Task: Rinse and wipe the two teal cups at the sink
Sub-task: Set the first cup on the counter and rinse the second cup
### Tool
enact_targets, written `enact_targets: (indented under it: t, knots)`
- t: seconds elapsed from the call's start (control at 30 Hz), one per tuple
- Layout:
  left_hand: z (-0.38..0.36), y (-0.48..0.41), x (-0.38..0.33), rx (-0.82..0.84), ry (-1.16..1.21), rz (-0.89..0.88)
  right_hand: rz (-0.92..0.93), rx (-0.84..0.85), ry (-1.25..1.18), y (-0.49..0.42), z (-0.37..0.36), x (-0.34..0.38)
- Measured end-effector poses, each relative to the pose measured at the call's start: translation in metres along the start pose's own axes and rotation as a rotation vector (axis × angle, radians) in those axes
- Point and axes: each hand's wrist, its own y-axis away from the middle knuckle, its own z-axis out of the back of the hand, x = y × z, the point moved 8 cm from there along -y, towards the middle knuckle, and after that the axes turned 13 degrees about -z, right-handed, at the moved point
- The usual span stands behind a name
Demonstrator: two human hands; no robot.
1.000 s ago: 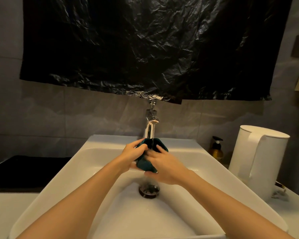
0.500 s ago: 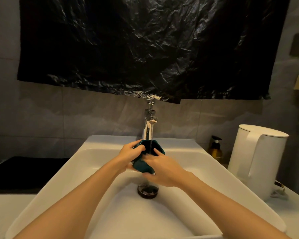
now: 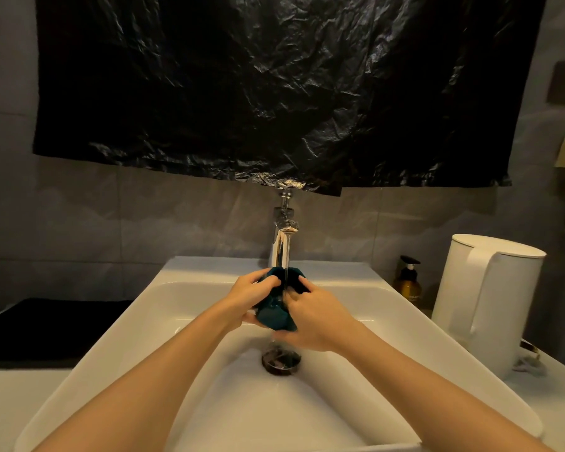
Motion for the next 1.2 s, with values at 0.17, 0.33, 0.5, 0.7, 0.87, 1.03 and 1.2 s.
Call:
enact_targets:
  t: [0.17, 0.33, 0.5, 0.7, 0.87, 1.03, 1.2]
  knots:
    - [-0.003, 0.001, 0.003, 0.037, 0.003, 0.018, 0.080, 0.007, -0.108, 0.002, 0.000, 0.004]
    - [0.001, -0.003, -0.001, 0.008, 0.007, 0.001, -0.022, -0.028, 0.087, -0.002, 0.003, -0.001]
    - [0.014, -0.008, -0.001, -0.110, -0.004, -0.043, -0.032, 0.037, -0.010, 0.004, 0.005, 0.009]
    - [0.018, -0.016, -0.004, -0.108, -0.005, -0.135, -0.106, 0.075, -0.646, 0.000, 0.003, 0.007]
    - [0.022, -0.018, 0.000, -0.135, -0.079, -0.126, -0.036, -0.055, -0.234, 0.005, 0.007, -0.002]
    - [0.019, -0.017, -0.005, -0.111, -0.150, -0.137, -0.031, 0.033, -0.515, 0.003, 0.002, 0.011]
    - [0.032, -0.017, -0.015, -0.166, -0.313, -0.182, -0.096, 0.018, -0.501, 0.000, 0.009, -0.008]
